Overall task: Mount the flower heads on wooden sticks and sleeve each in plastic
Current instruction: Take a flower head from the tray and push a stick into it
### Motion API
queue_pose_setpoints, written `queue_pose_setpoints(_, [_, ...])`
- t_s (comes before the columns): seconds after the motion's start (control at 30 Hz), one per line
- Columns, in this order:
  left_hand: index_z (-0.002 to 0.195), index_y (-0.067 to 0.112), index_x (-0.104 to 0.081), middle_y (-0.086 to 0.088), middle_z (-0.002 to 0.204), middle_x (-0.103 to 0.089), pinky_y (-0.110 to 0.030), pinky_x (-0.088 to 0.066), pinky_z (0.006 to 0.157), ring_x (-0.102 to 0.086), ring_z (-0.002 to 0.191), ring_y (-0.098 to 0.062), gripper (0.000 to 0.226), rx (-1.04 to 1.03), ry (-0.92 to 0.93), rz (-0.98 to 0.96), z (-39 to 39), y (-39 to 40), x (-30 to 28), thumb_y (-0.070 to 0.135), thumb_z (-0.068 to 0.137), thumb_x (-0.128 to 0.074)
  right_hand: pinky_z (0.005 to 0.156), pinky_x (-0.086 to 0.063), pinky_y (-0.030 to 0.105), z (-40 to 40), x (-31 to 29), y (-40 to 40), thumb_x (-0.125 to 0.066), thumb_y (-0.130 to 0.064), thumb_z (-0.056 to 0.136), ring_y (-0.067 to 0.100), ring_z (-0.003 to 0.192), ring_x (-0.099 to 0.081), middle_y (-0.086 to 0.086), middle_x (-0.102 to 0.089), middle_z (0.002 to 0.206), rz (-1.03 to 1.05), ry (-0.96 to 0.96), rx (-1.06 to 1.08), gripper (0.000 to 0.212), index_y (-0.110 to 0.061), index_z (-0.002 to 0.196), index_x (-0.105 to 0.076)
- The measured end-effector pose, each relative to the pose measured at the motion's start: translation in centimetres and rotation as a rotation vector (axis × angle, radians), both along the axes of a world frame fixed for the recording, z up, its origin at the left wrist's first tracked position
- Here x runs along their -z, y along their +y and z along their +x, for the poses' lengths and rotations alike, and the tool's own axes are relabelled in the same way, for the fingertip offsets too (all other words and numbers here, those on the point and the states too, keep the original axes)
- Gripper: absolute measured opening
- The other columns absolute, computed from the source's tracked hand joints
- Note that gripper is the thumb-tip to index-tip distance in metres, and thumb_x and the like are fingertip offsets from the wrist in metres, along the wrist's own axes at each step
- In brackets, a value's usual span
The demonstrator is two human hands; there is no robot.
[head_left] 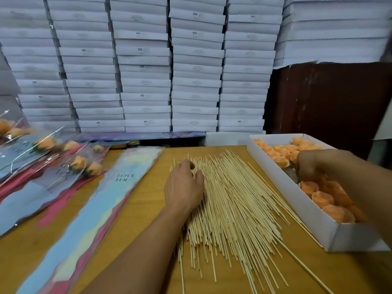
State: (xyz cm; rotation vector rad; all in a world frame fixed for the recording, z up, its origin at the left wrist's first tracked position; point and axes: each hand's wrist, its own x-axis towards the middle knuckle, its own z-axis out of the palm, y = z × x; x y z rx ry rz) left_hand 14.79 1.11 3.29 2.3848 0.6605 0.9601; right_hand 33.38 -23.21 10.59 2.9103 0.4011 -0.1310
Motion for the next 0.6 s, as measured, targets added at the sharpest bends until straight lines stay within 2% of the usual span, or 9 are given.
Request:
queue_pose_setpoints(0.03, [0.118,0.017,-0.057,0.000,0.110,-0.064,-0.037,-0.051,0.079,-0.059,0.096,-0.020,0.028,0.000,0.003,-0.004,-0.1,0.0,0.0,0.036,0.098,-0.054,0.070,-0.052,0.025,-0.4,-0.1,0.2,-0.066,-0.027,0.094,0.012,0.074,-0.055,-0.005,-0.056,0.085,-0.019,-0.020,0.000,0.014,-0.020,0.102,-0.058])
queue_pose_setpoints(0.07, [0.117,0.017,-0.058,0.000,0.109,-0.064,-0.039,-0.052,0.080,-0.059,0.096,-0.020,0.027,-0.001,0.004,-0.010,-0.1,0.1,0.0,0.036,0.098,-0.054,0.068,-0.050,0.024,-0.6,-0.1,0.3,-0.066,-0.028,0.094,0.012,0.070,-0.051,-0.004,-0.051,0.081,-0.026,-0.029,0.015,0.015,-0.023,0.101,-0.054])
queue_pose_setpoints(0.13, [0.115,0.017,-0.058,0.001,0.107,-0.064,-0.040,-0.053,0.081,-0.060,0.095,-0.019,0.026,-0.004,0.003,-0.015,-0.2,0.1,0.0,0.036,0.098,-0.054,0.074,-0.052,0.025,-0.9,-0.1,0.2,-0.065,-0.028,0.095,0.013,0.070,-0.051,-0.003,-0.048,0.081,-0.055,-0.008,0.048,0.020,-0.022,0.112,-0.057])
queue_pose_setpoints(0.2, [0.114,0.017,-0.058,0.000,0.106,-0.064,-0.041,-0.054,0.080,-0.060,0.093,-0.020,0.025,-0.003,0.003,-0.012,-0.3,0.1,0.0,0.036,0.098,-0.054,0.077,-0.055,0.024,-0.8,-0.3,-0.1,-0.063,-0.026,0.096,0.013,0.077,-0.057,-0.001,-0.054,0.085,-0.080,-0.009,0.053,0.025,-0.017,0.120,-0.062])
queue_pose_setpoints(0.27, [0.114,0.017,-0.059,0.000,0.105,-0.064,-0.040,-0.054,0.078,-0.059,0.092,-0.020,0.025,0.000,0.004,-0.016,-0.2,0.1,0.0,0.036,0.098,-0.054,0.078,-0.056,0.023,-0.8,-0.4,-0.5,-0.061,-0.020,0.097,0.013,0.079,-0.059,0.000,-0.056,0.087,-0.078,-0.033,0.048,0.017,-0.016,0.114,-0.063])
queue_pose_setpoints(0.3, [0.114,0.017,-0.059,0.000,0.105,-0.064,-0.040,-0.054,0.078,-0.060,0.091,-0.020,0.025,0.000,0.004,-0.022,-0.2,0.1,0.0,0.036,0.098,-0.054,0.074,-0.056,0.023,-0.7,-0.4,-0.7,-0.061,-0.019,0.098,0.013,0.079,-0.060,0.001,-0.056,0.087,-0.066,-0.048,0.053,0.012,-0.015,0.108,-0.062])
queue_pose_setpoints(0.37, [0.114,0.018,-0.058,0.001,0.105,-0.064,-0.040,-0.054,0.078,-0.060,0.091,-0.019,0.024,-0.003,0.007,-0.037,-0.3,0.1,0.0,0.036,0.098,-0.054,0.062,-0.052,0.022,-0.4,-0.4,-1.1,-0.063,-0.022,0.097,0.015,0.076,-0.063,0.003,-0.061,0.087,0.007,-0.048,0.085,0.010,-0.012,0.096,-0.062])
queue_pose_setpoints(0.47, [0.115,0.018,-0.058,0.001,0.105,-0.064,-0.041,-0.054,0.079,-0.060,0.092,-0.020,0.025,0.002,0.000,-0.047,-0.3,0.2,0.0,0.036,0.098,-0.054,0.058,-0.054,0.026,0.0,-0.8,-1.7,-0.072,-0.030,0.091,0.019,0.072,-0.068,0.008,-0.067,0.085,0.196,-0.028,0.172,0.023,-0.010,0.085,-0.062])
queue_pose_setpoints(0.6, [0.118,0.017,-0.060,0.001,0.103,-0.065,-0.037,-0.053,0.080,-0.060,0.092,-0.017,0.026,0.059,-0.066,-0.078,-0.4,0.1,-0.2,0.033,0.099,-0.056,0.048,-0.044,0.029,-0.6,-2.5,-1.3,-0.068,-0.043,0.092,0.023,0.064,-0.061,0.010,-0.062,0.077,0.443,-0.194,0.164,0.042,-0.006,0.079,-0.054])
